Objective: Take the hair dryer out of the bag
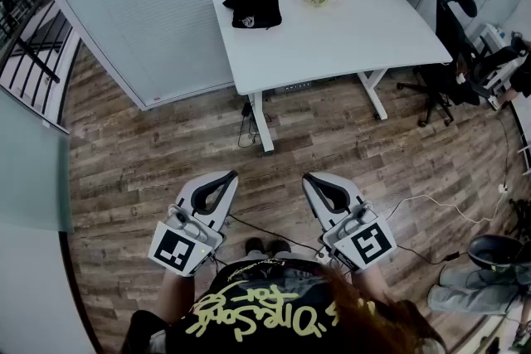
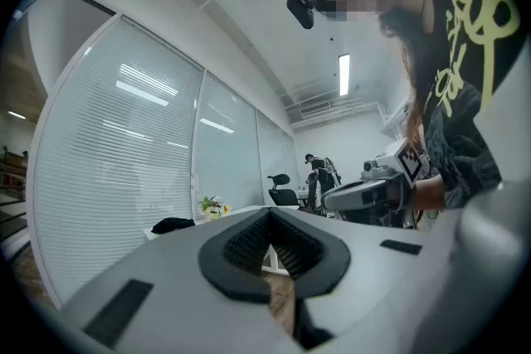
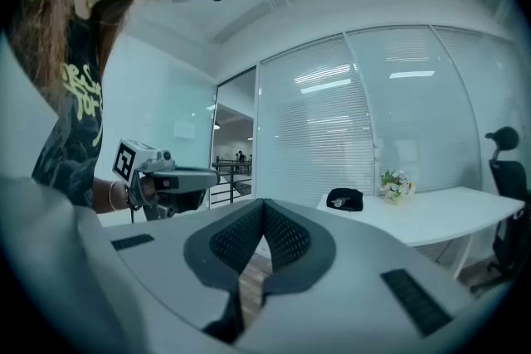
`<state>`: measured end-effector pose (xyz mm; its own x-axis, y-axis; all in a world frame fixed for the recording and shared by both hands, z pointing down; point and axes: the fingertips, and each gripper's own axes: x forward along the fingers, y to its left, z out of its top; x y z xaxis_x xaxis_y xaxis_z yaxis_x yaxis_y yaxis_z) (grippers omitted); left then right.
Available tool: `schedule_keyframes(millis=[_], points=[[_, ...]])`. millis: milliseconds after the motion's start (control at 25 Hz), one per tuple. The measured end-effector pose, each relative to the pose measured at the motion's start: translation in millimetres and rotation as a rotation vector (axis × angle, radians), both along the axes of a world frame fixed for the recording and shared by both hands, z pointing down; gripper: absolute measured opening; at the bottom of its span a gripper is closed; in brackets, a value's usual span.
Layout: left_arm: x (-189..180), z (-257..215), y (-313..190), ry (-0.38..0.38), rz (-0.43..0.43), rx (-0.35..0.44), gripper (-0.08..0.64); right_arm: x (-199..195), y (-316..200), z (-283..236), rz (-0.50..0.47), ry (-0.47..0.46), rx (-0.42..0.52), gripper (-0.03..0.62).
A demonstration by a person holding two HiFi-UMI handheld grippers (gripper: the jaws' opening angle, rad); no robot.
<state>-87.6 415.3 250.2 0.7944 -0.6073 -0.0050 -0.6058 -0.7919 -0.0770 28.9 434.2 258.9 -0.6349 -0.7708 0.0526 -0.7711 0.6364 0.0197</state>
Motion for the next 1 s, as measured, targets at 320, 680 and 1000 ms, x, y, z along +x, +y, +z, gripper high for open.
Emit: schedule_keyframes(millis=[320, 680, 1000], points=[[15, 14, 15, -0.143, -0.008, 0.038, -0.011, 11, 14, 8, 0.003, -0.022, -0.025, 0.003], [16, 6, 14, -0.122, -0.042, 0.041, -0.011, 12, 15, 9, -0.007, 0.033, -0.017, 0.003], [18, -1, 16, -0.065, -0.085, 0.029, -0.007, 17, 14, 4, 0.023, -0.030, 0.001, 0.012]])
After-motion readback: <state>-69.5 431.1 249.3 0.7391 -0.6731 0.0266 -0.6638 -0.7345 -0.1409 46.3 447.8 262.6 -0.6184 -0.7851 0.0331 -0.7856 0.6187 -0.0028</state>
